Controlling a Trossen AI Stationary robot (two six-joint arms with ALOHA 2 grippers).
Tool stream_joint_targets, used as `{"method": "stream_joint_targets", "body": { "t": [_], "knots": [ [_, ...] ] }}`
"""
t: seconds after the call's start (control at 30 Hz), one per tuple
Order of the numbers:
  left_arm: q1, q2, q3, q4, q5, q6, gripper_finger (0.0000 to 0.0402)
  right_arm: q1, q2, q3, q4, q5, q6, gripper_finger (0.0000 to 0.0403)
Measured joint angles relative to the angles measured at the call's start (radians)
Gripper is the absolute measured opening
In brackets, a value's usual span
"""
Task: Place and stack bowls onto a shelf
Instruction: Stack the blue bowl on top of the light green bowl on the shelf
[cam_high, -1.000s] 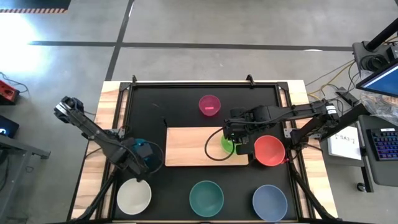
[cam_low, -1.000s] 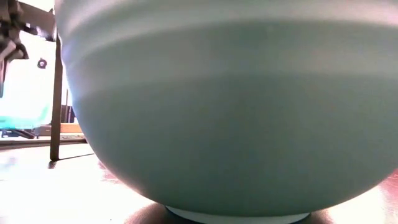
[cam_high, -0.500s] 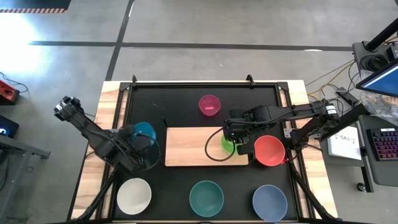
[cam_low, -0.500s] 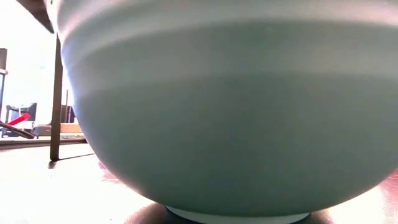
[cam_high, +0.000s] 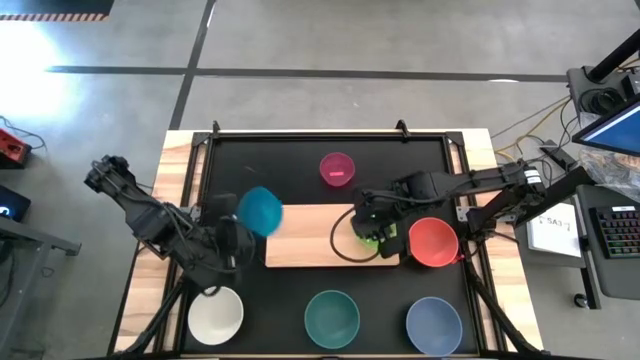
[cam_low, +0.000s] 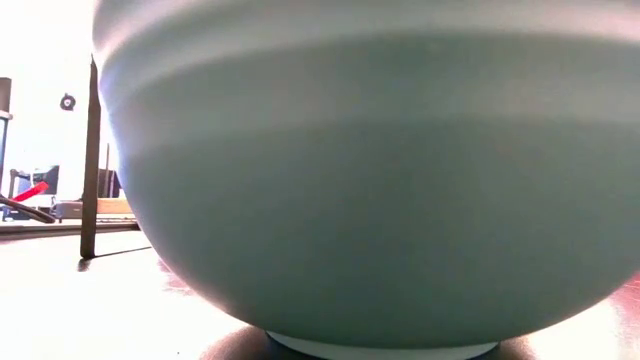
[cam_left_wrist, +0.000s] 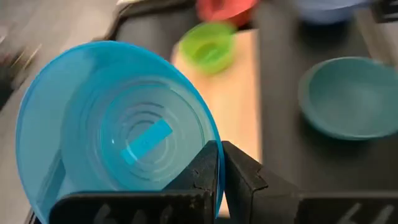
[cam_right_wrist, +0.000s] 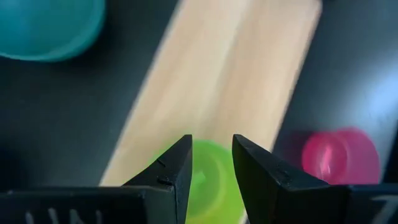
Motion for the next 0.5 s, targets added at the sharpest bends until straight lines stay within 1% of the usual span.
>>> {"method": "stream_joint_targets", "body": {
  "t": [0.1, 0.23, 0.33, 0.43, 0.5],
  "knots": [
    [0.003, 0.012, -0.012, 0.146, 0.085, 0.19, 0.0, 0.01, 0.0, 0.0, 0.046, -0.026, -0.037, 0.0106],
    [0.008, 0.042, -0.014, 0.254, 0.183, 0.351, 0.0, 0.031, 0.0, 0.001, 0.092, -0.026, -0.055, 0.0106],
    [0.016, 0.074, -0.014, 0.3, 0.257, 0.424, 0.0, 0.056, 0.0, 0.002, 0.115, -0.047, -0.056, 0.0102],
    [0.03, 0.111, -0.014, 0.317, 0.342, 0.459, 0.0, 0.083, -0.001, 0.002, 0.124, -0.078, -0.065, 0.0098],
    [0.041, 0.136, -0.014, 0.328, 0.362, 0.465, 0.0, 0.101, -0.005, 0.004, 0.12, -0.078, -0.065, 0.0096]
  ]
}}
